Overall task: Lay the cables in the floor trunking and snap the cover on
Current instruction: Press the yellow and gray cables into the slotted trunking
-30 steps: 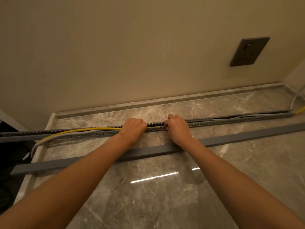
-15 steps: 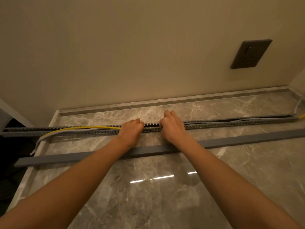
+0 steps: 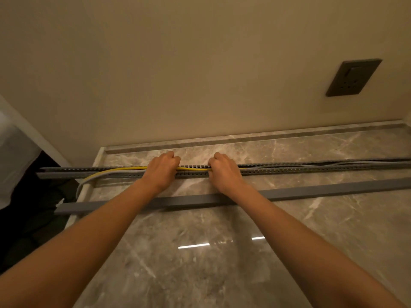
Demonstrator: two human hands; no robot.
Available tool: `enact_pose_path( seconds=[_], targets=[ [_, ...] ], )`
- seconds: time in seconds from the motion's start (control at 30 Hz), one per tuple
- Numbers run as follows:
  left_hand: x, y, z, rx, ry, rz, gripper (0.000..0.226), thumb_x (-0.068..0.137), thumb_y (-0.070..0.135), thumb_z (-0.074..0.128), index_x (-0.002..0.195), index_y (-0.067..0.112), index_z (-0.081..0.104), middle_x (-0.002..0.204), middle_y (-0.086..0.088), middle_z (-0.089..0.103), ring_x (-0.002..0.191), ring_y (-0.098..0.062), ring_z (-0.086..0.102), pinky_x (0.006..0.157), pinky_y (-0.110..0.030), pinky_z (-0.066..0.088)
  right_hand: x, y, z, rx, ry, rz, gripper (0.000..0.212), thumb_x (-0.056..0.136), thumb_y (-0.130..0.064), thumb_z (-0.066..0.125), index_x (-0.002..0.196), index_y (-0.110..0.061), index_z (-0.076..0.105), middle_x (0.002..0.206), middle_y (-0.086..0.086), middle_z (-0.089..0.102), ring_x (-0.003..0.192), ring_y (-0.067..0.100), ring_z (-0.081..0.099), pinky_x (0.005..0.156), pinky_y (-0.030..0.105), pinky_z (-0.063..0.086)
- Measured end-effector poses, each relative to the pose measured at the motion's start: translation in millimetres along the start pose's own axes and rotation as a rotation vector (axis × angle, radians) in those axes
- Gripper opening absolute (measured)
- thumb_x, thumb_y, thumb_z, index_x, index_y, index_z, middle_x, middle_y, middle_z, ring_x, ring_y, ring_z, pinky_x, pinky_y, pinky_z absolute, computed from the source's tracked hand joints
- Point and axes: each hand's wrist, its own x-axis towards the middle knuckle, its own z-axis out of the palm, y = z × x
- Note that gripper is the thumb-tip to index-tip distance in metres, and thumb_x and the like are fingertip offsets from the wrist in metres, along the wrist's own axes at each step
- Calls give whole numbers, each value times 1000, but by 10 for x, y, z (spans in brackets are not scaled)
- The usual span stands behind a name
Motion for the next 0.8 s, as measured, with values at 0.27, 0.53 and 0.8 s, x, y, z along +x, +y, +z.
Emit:
enact_pose_path(
  seconds=[0.27, 0.53, 0.8],
  targets=[
    [-207, -838, 23, -113, -33, -91, 24, 92, 25, 56, 104, 5, 63, 109, -16, 64, 99, -32, 59, 82, -41, 48, 272, -835, 235, 103, -17, -26, 30, 93, -3, 48, 122, -1, 56, 127, 16, 52, 120, 31, 46, 98, 41, 41],
    [-214, -1282, -5, -452, -166, -122, 25, 84, 29, 68, 96, 8, 70, 94, -9, 68, 82, -17, 56, 69, -30, 42, 464, -1300, 399, 235, 18, 109, 18, 91, -3, 53, 106, -2, 64, 115, 15, 57, 112, 29, 50, 91, 39, 44],
    [-125, -1358, -2, -346, -183, -57, 20, 88, 20, 63, 98, 3, 64, 107, -15, 64, 94, -29, 59, 78, -38, 48, 502, -1360, 469, 126, 20, 121, 20, 91, 2, 50, 108, 0, 60, 116, 17, 56, 110, 31, 50, 88, 40, 44]
  ],
)
